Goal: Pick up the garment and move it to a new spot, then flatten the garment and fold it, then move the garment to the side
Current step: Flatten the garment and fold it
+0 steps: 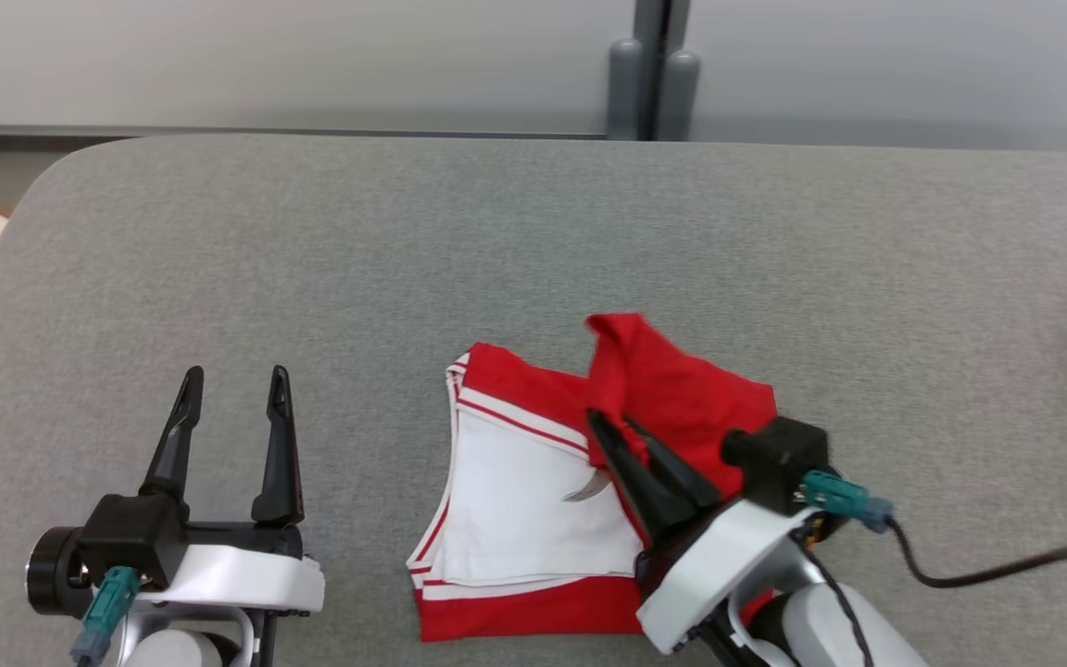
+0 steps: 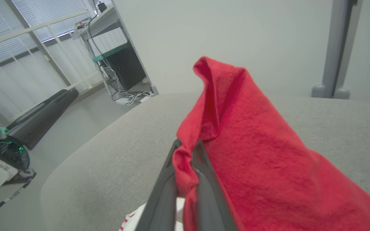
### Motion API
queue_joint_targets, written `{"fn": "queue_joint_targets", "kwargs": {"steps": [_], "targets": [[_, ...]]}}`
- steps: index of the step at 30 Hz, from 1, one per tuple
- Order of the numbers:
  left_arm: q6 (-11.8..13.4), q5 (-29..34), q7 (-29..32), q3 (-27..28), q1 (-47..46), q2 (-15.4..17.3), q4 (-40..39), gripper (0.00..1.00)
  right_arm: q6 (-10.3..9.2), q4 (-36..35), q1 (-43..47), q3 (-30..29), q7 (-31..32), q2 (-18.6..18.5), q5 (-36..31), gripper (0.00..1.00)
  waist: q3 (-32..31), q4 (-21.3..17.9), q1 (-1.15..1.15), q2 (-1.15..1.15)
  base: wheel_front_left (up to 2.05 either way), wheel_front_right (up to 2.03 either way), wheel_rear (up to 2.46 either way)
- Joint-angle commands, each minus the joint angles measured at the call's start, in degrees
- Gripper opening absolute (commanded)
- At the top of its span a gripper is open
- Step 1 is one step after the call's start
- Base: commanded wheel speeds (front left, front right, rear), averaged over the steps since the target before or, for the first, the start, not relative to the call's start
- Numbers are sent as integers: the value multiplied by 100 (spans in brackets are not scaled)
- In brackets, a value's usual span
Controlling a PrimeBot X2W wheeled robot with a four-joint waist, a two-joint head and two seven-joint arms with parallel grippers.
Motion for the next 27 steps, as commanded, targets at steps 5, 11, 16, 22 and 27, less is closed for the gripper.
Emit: {"fn": "queue_joint_targets", "kwargs": {"steps": [5,11,16,22,27], "targets": [[-47,-27,-5,-98,-169,-52,59,100,-2,737,-509,621,-354,12,532,0,213,367,0,0,0,0,0],[-95,-49,-51,-148,-325,-126,185,100,-2,1700,-1032,1126,-646,15,963,100,424,551,0,0,0,0,0],[-114,-57,-75,-124,-383,-167,276,100,-2,1967,-1324,1515,-1027,12,1112,100,471,520,0,0,0,0,0],[-111,5,-102,-77,-369,-117,331,100,-3,1770,-1597,1310,-1629,4,873,100,394,231,0,0,0,0,0],[-103,-2,-106,-4,-315,-69,318,100,-3,1464,-1397,419,-1775,-307,413,100,293,-82,0,0,0,0,0]]}}
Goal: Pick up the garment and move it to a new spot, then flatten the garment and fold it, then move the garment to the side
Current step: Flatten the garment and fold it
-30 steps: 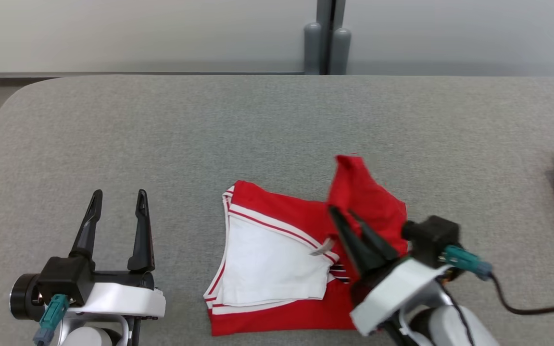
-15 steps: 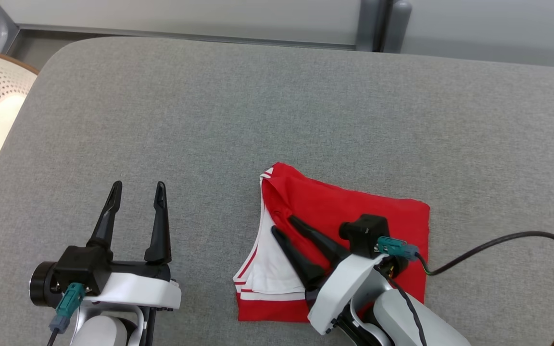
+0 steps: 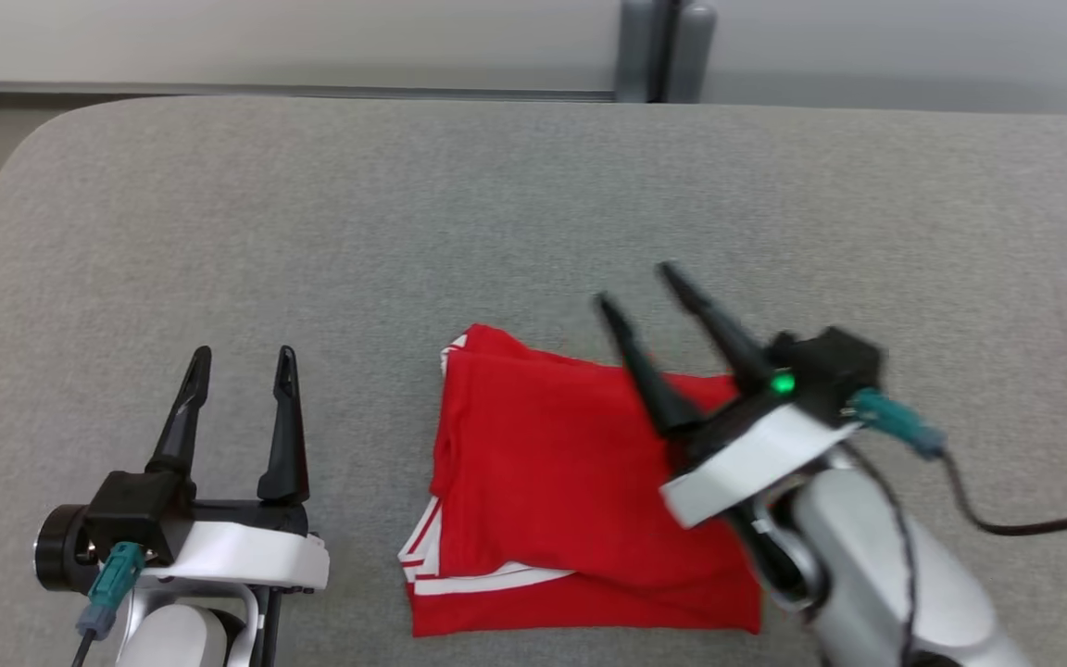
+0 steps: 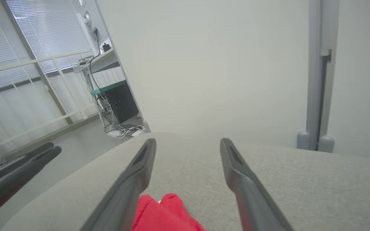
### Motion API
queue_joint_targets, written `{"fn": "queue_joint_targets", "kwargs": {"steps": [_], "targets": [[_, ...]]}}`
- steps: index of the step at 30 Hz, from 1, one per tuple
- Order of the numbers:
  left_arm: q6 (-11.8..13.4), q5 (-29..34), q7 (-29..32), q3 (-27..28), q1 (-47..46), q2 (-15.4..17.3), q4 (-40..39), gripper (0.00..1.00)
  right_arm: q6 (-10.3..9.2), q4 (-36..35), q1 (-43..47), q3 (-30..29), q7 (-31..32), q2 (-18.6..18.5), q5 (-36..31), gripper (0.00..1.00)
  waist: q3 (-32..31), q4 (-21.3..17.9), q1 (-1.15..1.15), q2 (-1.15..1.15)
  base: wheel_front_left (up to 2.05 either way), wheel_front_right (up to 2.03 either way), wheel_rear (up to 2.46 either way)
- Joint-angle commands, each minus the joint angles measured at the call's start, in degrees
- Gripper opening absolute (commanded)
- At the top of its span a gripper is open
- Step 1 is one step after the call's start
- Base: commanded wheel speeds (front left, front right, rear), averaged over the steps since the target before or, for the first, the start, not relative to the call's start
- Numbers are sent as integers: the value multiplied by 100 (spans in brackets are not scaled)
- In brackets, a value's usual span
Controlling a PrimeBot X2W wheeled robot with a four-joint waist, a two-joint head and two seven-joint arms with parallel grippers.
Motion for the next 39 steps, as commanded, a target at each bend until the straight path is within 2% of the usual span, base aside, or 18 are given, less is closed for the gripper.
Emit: {"fn": "queue_joint_targets", "kwargs": {"steps": [1,9,12,16,29,39], "targets": [[10,-16,-27,70,16,64,1,100,-3,-137,262,-469,3,-230,-174,100,-92,-235,0,0,0,0,0],[85,-68,-16,191,117,157,18,100,-3,-1002,1166,-2072,401,-709,-816,100,-252,-591,0,0,0,0,0],[105,-121,17,243,190,201,-1,100,-2,-1484,1629,-2639,593,-758,-1026,100,-331,-687,0,0,0,0,0],[140,-136,108,257,284,247,-72,100,-2,-2058,2193,-3086,885,-777,-1279,100,-491,-756,0,0,0,0,0],[260,-121,535,136,1187,457,-253,100,-2,-3114,3699,-3448,1629,-527,-1536,100,-1480,-873,0,0,0,0,0],[369,-121,801,151,1535,632,-499,100,-2,-3306,4084,-3653,1665,-477,-1409,100,-1699,-874,0,0,0,0,0]]}}
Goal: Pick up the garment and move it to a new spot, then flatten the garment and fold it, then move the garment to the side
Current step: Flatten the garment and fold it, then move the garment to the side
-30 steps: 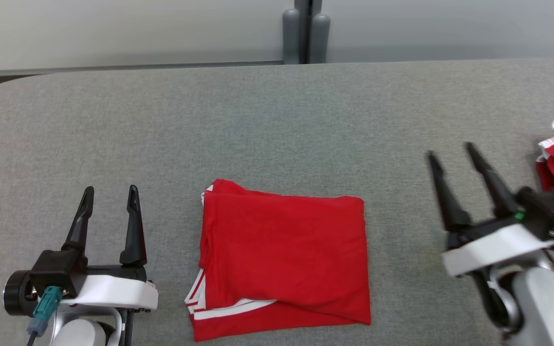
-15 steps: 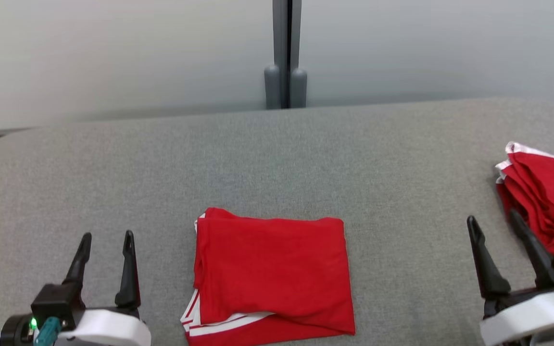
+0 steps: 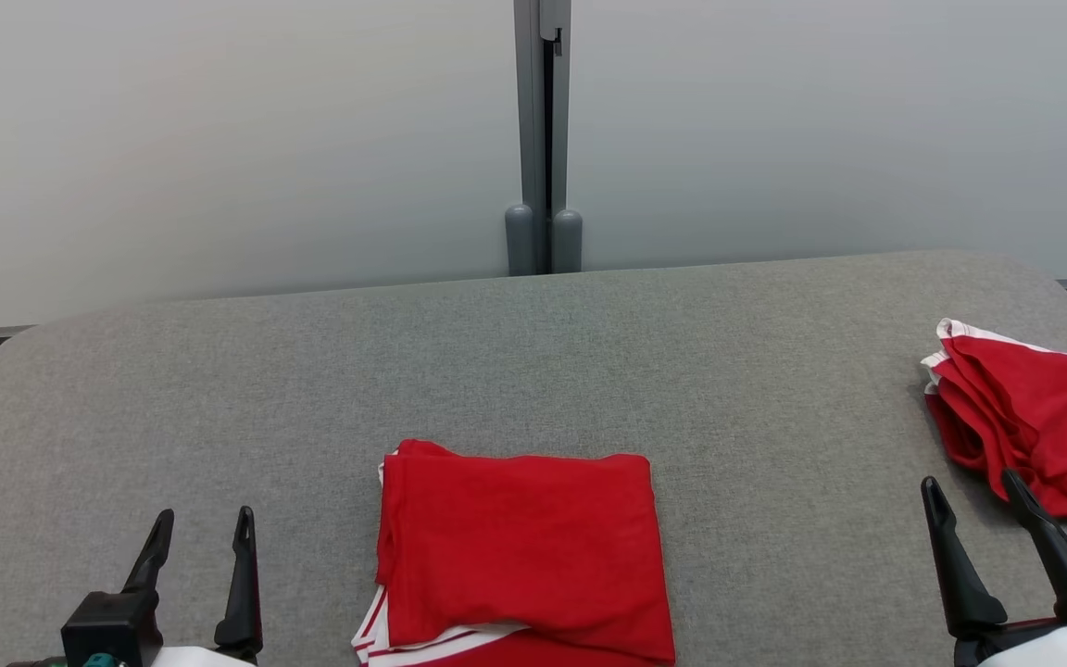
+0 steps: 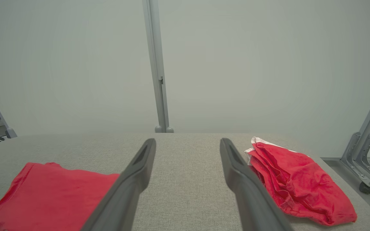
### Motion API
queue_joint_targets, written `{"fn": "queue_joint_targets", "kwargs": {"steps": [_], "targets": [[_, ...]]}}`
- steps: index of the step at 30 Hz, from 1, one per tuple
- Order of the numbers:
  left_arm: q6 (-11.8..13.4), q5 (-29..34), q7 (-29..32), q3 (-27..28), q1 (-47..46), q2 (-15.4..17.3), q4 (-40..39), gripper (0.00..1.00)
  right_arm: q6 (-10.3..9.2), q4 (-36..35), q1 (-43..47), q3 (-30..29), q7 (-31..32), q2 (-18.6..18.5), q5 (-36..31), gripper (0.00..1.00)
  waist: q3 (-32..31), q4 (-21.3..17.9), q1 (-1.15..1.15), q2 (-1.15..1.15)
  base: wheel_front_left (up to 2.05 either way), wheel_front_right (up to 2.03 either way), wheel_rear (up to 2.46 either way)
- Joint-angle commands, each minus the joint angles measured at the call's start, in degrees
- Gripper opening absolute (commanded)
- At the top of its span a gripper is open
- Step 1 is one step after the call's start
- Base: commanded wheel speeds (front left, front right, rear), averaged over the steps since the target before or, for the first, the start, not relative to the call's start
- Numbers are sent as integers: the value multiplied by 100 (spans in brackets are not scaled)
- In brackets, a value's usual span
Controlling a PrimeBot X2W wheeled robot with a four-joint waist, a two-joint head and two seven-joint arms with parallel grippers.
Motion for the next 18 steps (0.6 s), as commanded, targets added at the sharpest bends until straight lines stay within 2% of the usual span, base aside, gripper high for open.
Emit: {"fn": "queue_joint_targets", "kwargs": {"steps": [1,18], "targets": [[34,15,25,29,54,56,-48,100,-1,-28,54,-31,1,-2,18,100,-11,2,0,0,0,0,0],[123,13,144,-46,61,93,-293,100,-1,-9,-24,-67,3,5,38,100,11,82,0,0,0,0,0]]}}
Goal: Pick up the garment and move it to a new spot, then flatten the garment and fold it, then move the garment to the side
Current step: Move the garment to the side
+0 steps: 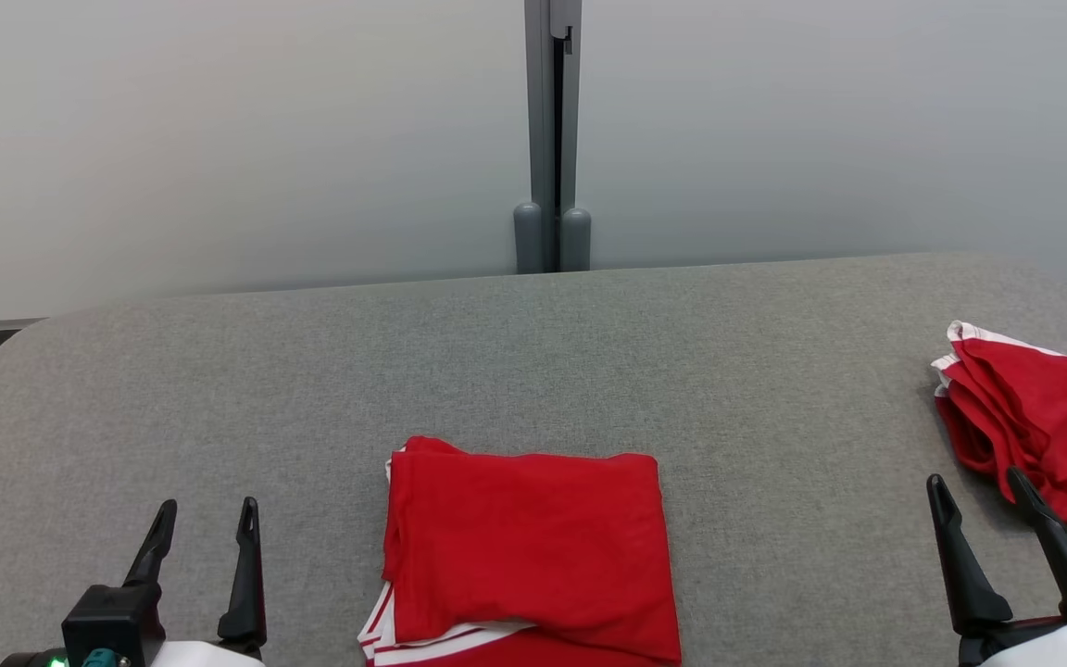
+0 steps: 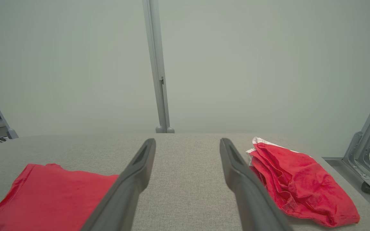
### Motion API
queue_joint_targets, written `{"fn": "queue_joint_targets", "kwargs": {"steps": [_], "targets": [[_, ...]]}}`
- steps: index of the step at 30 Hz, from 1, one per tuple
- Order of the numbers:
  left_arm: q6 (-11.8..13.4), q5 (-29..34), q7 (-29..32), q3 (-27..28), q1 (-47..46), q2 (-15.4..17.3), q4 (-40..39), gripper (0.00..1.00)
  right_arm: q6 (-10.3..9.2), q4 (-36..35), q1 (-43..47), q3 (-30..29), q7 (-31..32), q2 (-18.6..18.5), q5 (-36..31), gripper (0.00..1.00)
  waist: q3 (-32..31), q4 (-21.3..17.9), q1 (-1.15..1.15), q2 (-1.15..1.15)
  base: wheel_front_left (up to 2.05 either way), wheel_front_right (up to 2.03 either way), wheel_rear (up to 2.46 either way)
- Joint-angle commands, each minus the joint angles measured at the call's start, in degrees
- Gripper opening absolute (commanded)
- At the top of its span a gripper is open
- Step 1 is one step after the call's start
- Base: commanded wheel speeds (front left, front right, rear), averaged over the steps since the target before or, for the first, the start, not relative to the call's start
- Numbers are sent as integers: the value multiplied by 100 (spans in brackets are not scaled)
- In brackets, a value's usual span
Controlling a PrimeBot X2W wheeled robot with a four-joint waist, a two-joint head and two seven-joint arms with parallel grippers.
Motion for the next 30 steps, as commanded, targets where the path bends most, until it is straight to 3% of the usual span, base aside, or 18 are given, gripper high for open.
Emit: {"fn": "queue_joint_targets", "kwargs": {"steps": [1,7,13,21,27,29,30], "targets": [[10,25,-2,-2,-27,22,-34,100,-1,16,-33,-13,-15,2,-12,100,7,33,0,0,0,0,0],[-24,140,27,-158,-303,-2,-193,100,-1,155,142,-191,105,-4,-20,100,136,455,0,0,0,0,0],[-143,159,-99,-369,-770,-177,-290,100,-1,574,138,-159,163,40,70,100,523,1298,0,0,0,0,0],[-284,98,-491,-512,-1269,-435,6,100,-1,1717,-139,136,-44,347,188,100,956,2228,0,0,0,0,0],[-364,26,-662,-536,-1428,-532,259,100,-2,2583,-558,465,-106,475,250,98,1163,2441,0,0,0,0,0],[-368,70,-681,-534,-1476,-501,351,100,-1,2832,-656,517,4,491,193,46,1194,2441,0,0,0,0,0],[-374,45,-706,-529,-1494,-523,369,100,-1,2902,-696,521,-30,505,180,35,1202,2431,0,0,0,0,0]]}}
